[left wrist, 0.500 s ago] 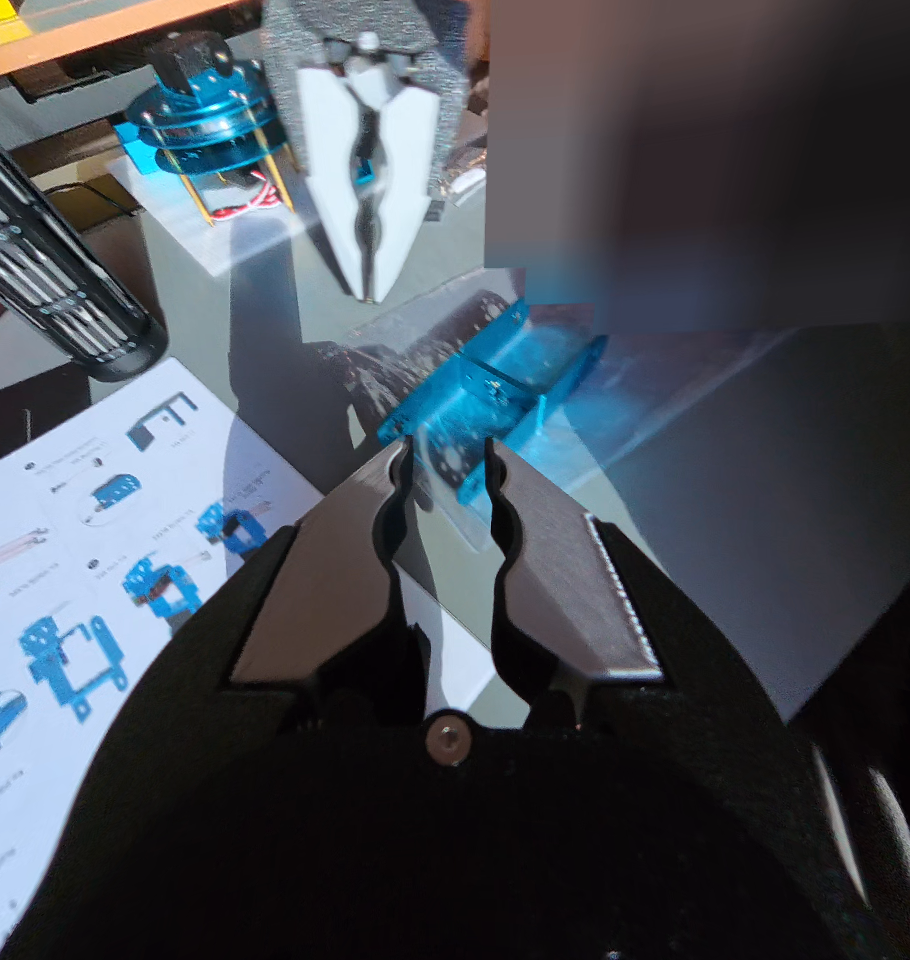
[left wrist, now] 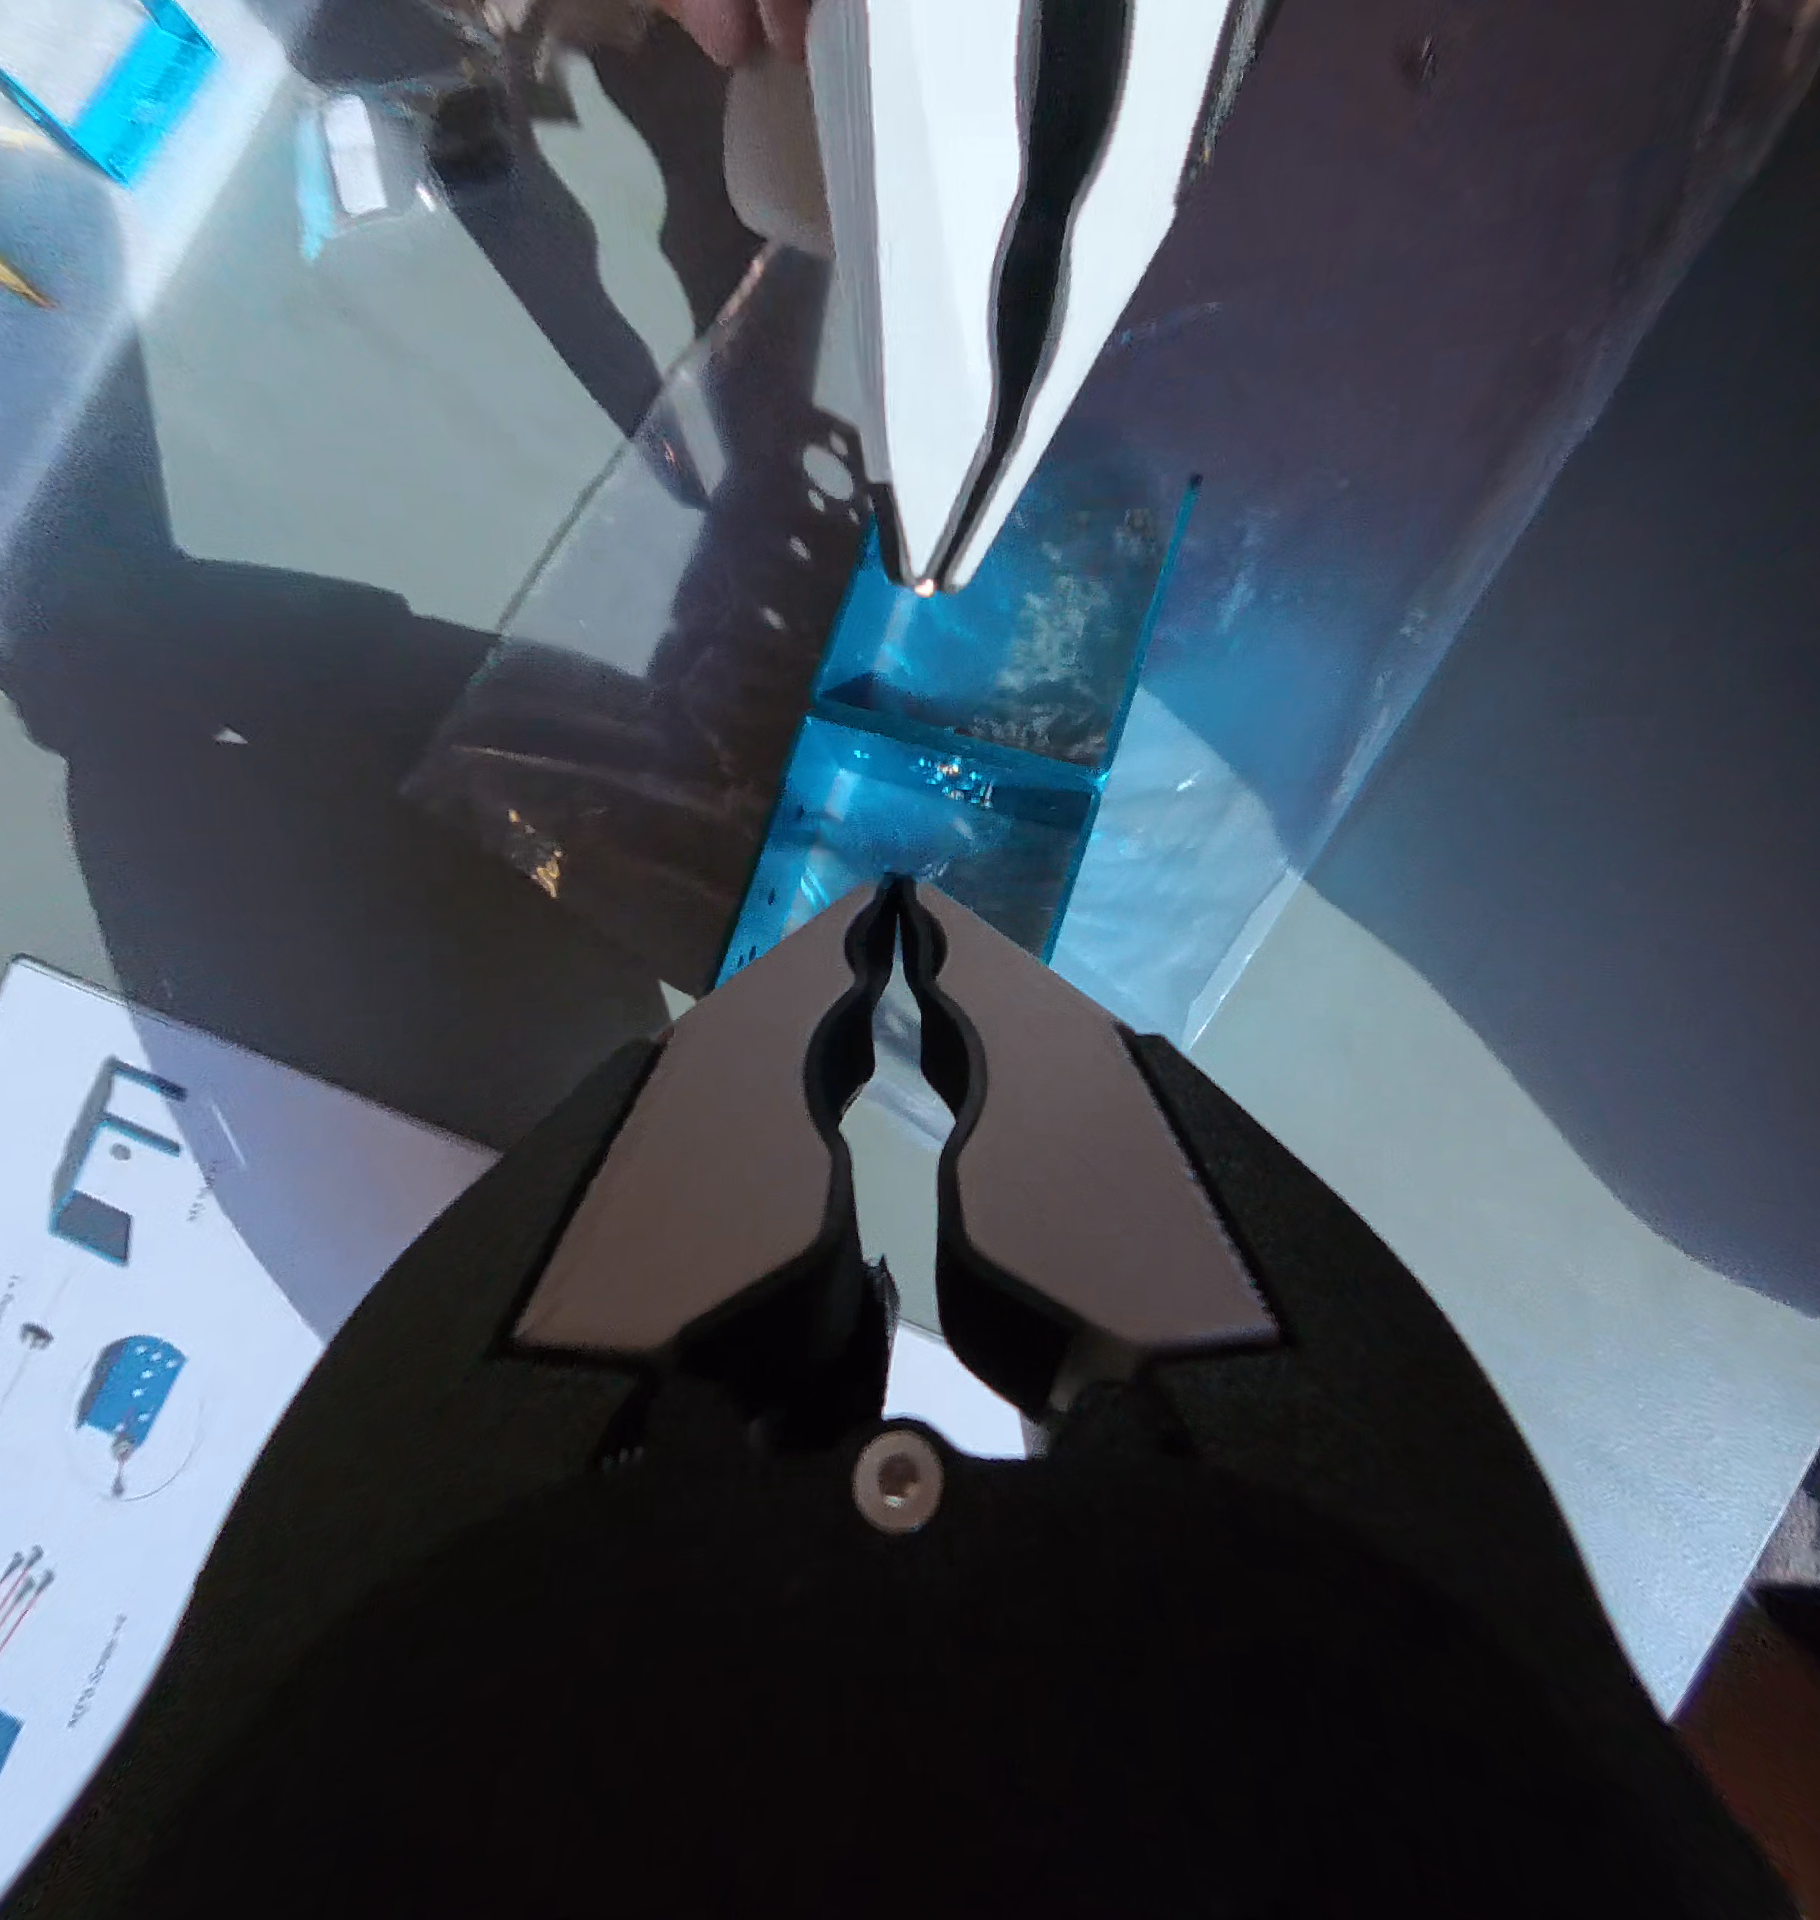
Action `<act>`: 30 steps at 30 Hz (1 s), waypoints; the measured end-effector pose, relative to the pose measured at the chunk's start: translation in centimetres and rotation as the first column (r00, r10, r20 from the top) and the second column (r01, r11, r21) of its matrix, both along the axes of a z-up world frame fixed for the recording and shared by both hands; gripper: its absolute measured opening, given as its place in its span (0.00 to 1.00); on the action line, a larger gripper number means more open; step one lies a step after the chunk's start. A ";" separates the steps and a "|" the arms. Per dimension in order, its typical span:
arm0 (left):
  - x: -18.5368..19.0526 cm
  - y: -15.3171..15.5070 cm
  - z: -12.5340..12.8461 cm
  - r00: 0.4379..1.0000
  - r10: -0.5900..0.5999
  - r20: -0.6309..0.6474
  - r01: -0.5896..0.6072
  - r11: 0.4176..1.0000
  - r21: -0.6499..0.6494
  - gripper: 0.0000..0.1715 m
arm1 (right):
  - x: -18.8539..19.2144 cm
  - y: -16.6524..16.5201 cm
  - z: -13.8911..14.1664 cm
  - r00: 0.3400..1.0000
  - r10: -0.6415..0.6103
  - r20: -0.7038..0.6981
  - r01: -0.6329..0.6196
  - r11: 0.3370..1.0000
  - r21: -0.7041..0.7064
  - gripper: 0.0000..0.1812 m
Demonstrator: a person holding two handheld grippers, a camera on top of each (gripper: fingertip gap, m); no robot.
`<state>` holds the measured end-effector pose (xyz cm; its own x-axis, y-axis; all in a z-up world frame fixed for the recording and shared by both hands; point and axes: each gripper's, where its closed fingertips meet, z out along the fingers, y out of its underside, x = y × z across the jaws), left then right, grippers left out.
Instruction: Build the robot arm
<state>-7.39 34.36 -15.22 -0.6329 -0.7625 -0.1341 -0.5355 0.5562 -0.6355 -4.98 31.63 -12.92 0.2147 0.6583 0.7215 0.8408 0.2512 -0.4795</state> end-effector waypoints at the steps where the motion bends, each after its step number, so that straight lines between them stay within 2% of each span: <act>1: 0.0 0.2 -0.5 1.000 0.006 -0.022 -0.005 1.000 0.023 0.00 | -0.1 0.0 -0.3 1.000 0.012 -0.001 -0.012 1.000 0.016 0.02; 7: 0.1 0.2 -0.8 0.999 -0.013 -0.035 0.014 0.999 0.052 0.00 | -1.0 0.2 -0.2 0.998 0.056 -0.021 -0.053 0.990 0.129 0.02; 14: 0.2 -0.6 -0.9 0.998 -0.054 -0.037 0.056 0.997 0.056 0.00 | -2.0 -0.1 -1.1 0.996 0.093 -0.001 -0.091 0.984 0.150 0.02; 19: 0.3 -1.3 -0.9 0.982 -0.152 -0.111 0.154 0.988 0.009 0.00 | -2.7 -0.1 -1.4 0.994 0.111 0.002 -0.110 0.981 0.160 0.02; 24: -0.4 -2.4 -0.7 0.947 -0.274 -0.170 0.255 0.959 -0.125 0.00 | -2.3 0.3 -1.6 0.995 0.100 0.008 -0.100 0.981 0.167 0.02; 30: -0.1 -2.7 -0.8 0.947 -0.277 -0.162 0.253 0.955 -0.154 0.00 | -2.3 0.3 -1.6 0.994 0.113 0.008 -0.113 0.976 0.186 0.02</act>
